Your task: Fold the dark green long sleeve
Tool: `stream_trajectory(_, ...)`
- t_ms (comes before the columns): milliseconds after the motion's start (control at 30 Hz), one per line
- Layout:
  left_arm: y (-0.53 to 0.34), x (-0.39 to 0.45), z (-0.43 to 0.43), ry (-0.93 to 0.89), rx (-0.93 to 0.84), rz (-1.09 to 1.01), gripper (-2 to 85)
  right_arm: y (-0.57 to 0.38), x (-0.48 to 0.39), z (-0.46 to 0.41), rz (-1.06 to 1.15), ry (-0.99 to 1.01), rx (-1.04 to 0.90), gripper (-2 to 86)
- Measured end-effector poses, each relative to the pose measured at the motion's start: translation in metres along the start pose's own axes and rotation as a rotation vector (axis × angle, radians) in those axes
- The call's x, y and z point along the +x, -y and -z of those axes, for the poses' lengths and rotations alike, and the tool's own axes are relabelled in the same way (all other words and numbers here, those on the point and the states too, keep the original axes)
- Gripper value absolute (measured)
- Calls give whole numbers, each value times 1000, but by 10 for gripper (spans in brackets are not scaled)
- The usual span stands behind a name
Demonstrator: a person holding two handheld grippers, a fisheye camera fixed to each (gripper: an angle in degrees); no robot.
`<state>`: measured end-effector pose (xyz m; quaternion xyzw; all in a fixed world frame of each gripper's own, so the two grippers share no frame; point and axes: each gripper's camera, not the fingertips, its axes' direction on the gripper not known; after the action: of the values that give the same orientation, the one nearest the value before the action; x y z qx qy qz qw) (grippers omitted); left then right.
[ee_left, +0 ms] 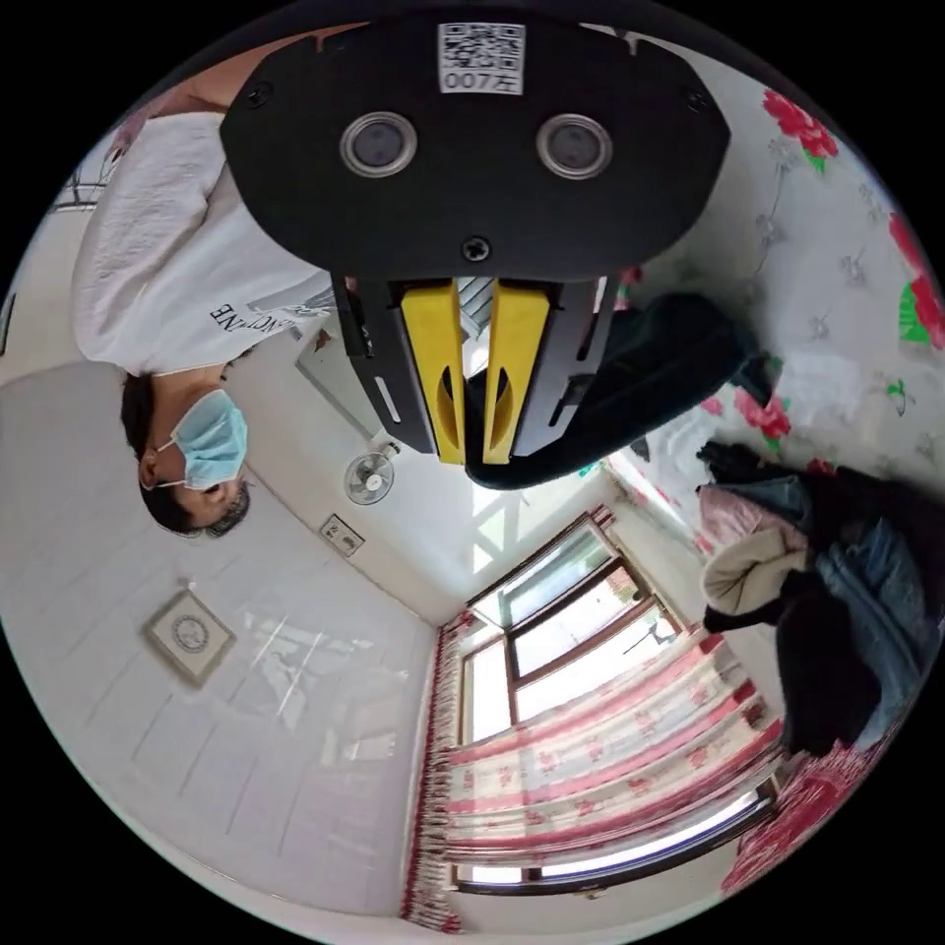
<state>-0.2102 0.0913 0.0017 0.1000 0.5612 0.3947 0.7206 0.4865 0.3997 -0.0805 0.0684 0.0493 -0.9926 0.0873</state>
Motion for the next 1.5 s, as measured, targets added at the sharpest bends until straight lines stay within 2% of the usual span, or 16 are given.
stream_trajectory(67, 10, 43, -5, -31, 52, -140, 17, 17, -46, 23, 131, 6, 59, 2)
stream_trajectory(167, 19, 110, -8, 29, 134, -315, 19, 33, -100, 51, 276, 34, 166, 4)
stream_trajectory(333, 10, 206, -36, 384, 228, -617, 21, 60, -146, 45, 428, 36, 262, 8)
stream_trajectory(400, 14, 217, -49, 496, 261, -696, 24, 74, -148, 24, 462, 25, 267, 12)
stream_trajectory(500, 54, 193, -78, 670, 256, -680, 33, 112, -129, -38, 440, 48, 232, 22)
stream_trajectory(600, 115, 116, -113, 871, 110, -577, 54, 147, -88, -138, 361, -57, 89, 45)
stream_trajectory(633, 130, 76, -116, 959, 52, -465, 67, 150, -64, -180, 327, -123, -5, 58)
stream_trajectory(667, 134, 57, -116, 996, 23, -403, 75, 148, -50, -200, 317, -163, -59, 64)
stream_trajectory(733, 121, -1, -98, 1120, -44, -179, 103, 118, 12, -259, 259, -376, -260, 81)
stream_trajectory(767, 111, -10, -92, 1139, -53, -151, 105, 105, 30, -266, 237, -389, -307, 84)
stream_trajectory(867, 33, -50, -57, 1228, -127, -20, 108, 14, 127, -278, 86, -411, -516, 88)
stream_trajectory(933, -45, -85, -27, 1268, -248, 226, 102, -72, 209, -277, -128, -473, -736, 86)
stream_trajectory(1033, -134, -105, -4, 1237, -338, 541, 92, -146, 267, -270, -288, -532, -857, 84)
stream_trajectory(1167, -171, -91, -7, 1259, -357, 644, 81, -164, 292, -298, -263, -530, -893, 86)
stream_trajectory(1300, -153, -79, -31, 1271, -402, 587, 58, -150, 318, -367, -181, -535, -914, 93)
stream_trajectory(1500, -138, -45, -53, 1273, -375, 547, 38, -139, 352, -473, -131, -518, -993, 95)
